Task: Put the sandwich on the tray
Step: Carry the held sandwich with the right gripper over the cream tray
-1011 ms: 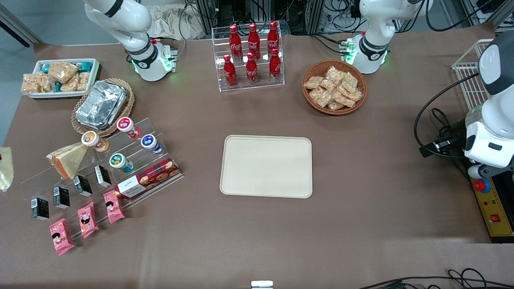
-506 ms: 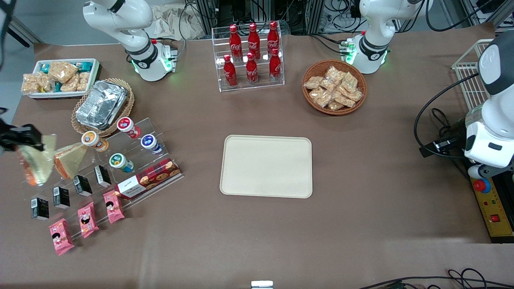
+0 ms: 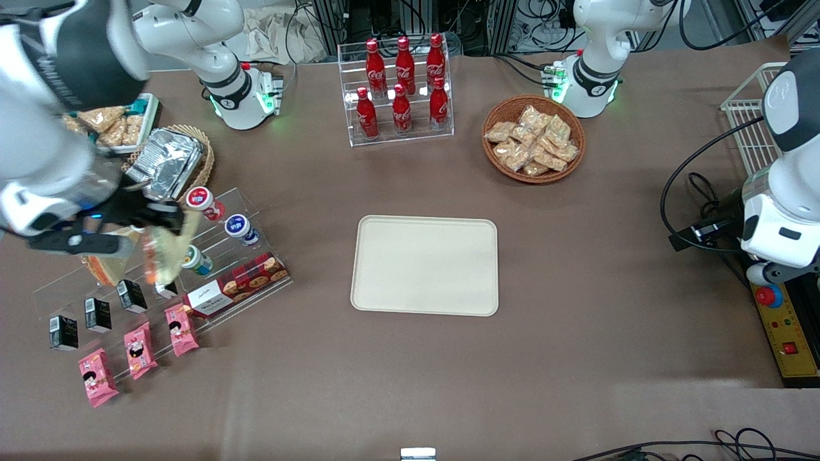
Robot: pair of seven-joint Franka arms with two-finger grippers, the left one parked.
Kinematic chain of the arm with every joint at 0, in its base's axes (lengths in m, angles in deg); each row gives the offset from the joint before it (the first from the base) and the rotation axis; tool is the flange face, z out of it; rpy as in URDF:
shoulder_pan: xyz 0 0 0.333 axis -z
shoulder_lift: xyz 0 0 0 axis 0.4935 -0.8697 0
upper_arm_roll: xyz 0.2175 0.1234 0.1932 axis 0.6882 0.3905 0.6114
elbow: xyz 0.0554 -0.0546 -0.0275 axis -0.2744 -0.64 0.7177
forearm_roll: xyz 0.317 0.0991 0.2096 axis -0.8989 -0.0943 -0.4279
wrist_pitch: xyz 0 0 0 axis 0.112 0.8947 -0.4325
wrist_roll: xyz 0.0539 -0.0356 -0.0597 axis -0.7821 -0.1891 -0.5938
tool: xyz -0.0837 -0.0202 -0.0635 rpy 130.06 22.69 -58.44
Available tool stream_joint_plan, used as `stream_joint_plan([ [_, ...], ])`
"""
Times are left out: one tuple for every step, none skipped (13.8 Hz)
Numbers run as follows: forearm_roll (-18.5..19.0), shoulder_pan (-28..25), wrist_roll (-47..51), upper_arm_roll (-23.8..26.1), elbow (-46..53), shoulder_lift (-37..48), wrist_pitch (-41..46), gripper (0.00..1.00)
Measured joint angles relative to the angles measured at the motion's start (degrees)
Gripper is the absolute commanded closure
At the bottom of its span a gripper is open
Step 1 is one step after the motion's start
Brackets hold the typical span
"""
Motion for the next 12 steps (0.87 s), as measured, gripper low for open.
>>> stream_joint_plan([
  [0.04,-1.56,3.17,0.03,-0.13,-0.33,0.0,0.61],
  [0.06,-2.6,5.22,0.03,-0.15,-0.71,-0.01,0.61],
  [0.07,-3.24,6.25,0.02,-0.17,-1.13,-0.03,0.61],
  [0.07,-3.54,6.65,0.02,-0.2,-1.61,-0.08,0.61],
  [0.07,-3.68,6.63,0.02,-0.23,-2.16,-0.48,0.61],
  [0.11,-4.03,6.09,0.05,-0.27,-2.8,-1.62,0.61],
  [0.29,-4.77,4.49,0.08,-0.31,-3.53,-2.9,0.61],
  [0.49,-5.77,2.53,0.11,-0.33,-4.3,-4.21,0.61],
  [0.62,-6.91,0.94,0.17,-0.36,-5.16,-5.83,0.61],
  [0.68,-8.11,-0.2,0.2,-0.39,-6.03,-7.5,0.62],
  [0.72,-9.46,-1.09,0.23,-0.4,-6.91,-8.77,0.62],
  [0.73,-10.97,-1.82,0.28,-0.43,-7.8,-9.47,0.61],
])
